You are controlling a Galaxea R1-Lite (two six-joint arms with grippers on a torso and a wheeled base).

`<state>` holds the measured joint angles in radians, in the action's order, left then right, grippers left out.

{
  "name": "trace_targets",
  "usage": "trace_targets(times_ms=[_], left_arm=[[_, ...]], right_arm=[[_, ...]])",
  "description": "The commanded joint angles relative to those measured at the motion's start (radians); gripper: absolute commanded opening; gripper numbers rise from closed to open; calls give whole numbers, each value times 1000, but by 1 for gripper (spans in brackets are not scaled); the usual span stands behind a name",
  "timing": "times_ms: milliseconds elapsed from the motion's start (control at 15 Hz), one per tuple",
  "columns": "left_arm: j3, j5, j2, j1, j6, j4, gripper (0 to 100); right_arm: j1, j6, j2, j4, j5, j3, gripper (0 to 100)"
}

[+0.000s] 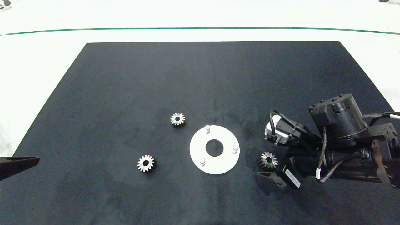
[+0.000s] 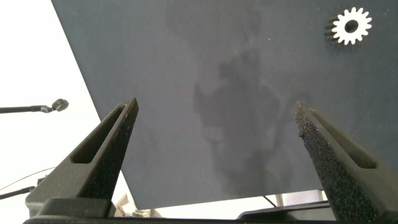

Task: Install three planetary gears onto the carrier pins

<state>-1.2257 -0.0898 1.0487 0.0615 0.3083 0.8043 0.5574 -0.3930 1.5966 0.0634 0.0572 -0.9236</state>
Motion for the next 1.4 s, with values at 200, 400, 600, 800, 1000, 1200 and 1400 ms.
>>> trace_targets(times_ms=[200, 400, 600, 800, 1000, 1200, 1400], left_arm=[[0, -1, -13, 1, 8, 12, 100], [0, -1, -15, 1, 8, 12, 100], [0, -1, -15, 1, 11, 12, 100], [0, -1, -16, 1, 9, 12, 100], [0, -1, -21, 1, 11, 12, 100], [0, -1, -22, 1, 11, 12, 100], [2, -1, -26, 1, 15, 12, 100]], right_arm=[[13, -4, 2, 3, 7, 0, 100], [13, -3, 11, 1, 10, 0, 100], [15, -3, 23, -1, 10, 0, 100], [19, -3, 36, -1, 10, 0, 100], [16, -3, 45, -2, 10, -6, 100], [15, -3, 48, -7, 12, -12, 99], [15, -3, 48, -5, 29, -12, 93]])
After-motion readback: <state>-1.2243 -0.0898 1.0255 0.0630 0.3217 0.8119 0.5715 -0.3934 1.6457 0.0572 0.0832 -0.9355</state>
